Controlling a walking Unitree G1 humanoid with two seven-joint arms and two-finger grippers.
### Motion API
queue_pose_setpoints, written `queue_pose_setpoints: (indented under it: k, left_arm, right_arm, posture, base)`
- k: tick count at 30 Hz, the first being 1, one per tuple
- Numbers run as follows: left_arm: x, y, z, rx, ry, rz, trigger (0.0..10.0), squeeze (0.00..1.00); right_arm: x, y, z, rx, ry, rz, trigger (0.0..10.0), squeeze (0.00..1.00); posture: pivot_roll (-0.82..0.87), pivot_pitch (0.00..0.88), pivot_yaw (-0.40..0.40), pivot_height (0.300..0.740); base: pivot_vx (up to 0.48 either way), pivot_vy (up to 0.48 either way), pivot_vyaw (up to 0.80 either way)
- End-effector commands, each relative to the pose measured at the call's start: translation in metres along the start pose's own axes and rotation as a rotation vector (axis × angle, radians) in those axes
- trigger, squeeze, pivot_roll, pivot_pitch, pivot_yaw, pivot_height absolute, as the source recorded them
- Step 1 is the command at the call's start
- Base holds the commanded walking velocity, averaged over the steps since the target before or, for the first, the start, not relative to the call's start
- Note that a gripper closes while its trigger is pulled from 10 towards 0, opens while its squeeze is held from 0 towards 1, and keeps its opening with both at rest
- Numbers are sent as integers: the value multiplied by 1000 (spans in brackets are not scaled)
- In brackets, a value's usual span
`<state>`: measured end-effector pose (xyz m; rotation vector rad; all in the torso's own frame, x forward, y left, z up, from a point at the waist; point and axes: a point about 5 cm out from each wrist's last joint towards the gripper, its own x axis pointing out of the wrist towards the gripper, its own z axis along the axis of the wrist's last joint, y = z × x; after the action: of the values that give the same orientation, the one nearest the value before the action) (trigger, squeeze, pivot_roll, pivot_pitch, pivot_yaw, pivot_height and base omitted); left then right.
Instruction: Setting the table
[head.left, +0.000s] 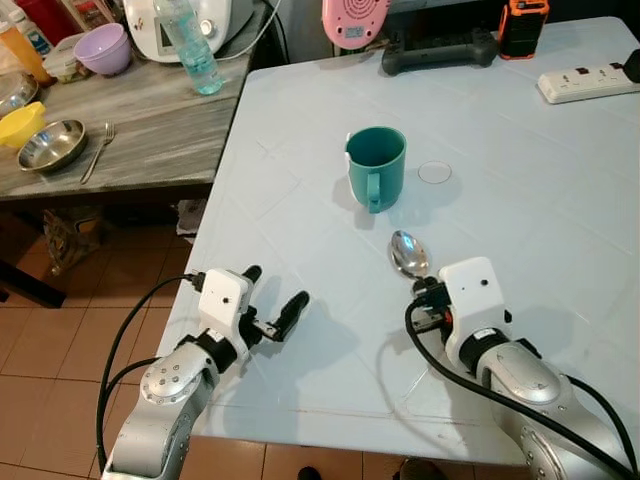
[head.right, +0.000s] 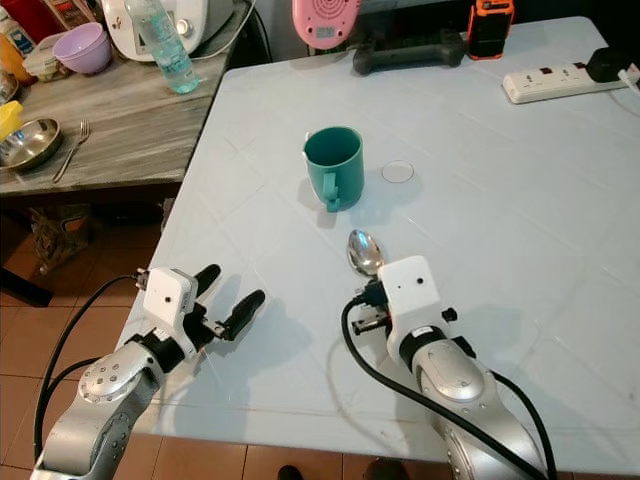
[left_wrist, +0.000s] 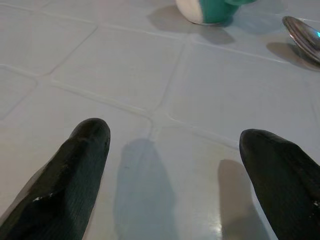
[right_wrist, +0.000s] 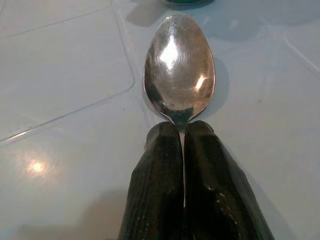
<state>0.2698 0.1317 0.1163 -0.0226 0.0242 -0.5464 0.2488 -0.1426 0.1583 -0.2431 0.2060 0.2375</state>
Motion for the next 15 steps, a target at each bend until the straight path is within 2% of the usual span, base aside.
queue_pose_setpoints:
  k: [1,4,15]
  left_arm:
    - [-2,10,0,6,-15,84,10000,0]
    - [3,9,4,-2,-50,123,10000,0]
    - [7,10,7,-5,-84,171,10000,0]
  right_arm:
    - [5,2,-13,-19,17,-38,0,0]
    - [8,1,3,-34,-113,-76,0,0]
    - [10,-10,28,-3,-290,-163,0,0]
  posture:
    - [-349,204,226,740]
    - [-350,192,223,740]
    - [-355,173,218,740]
  base:
    - [0,0,0]
    - [0,0,0]
    - [0,0,0]
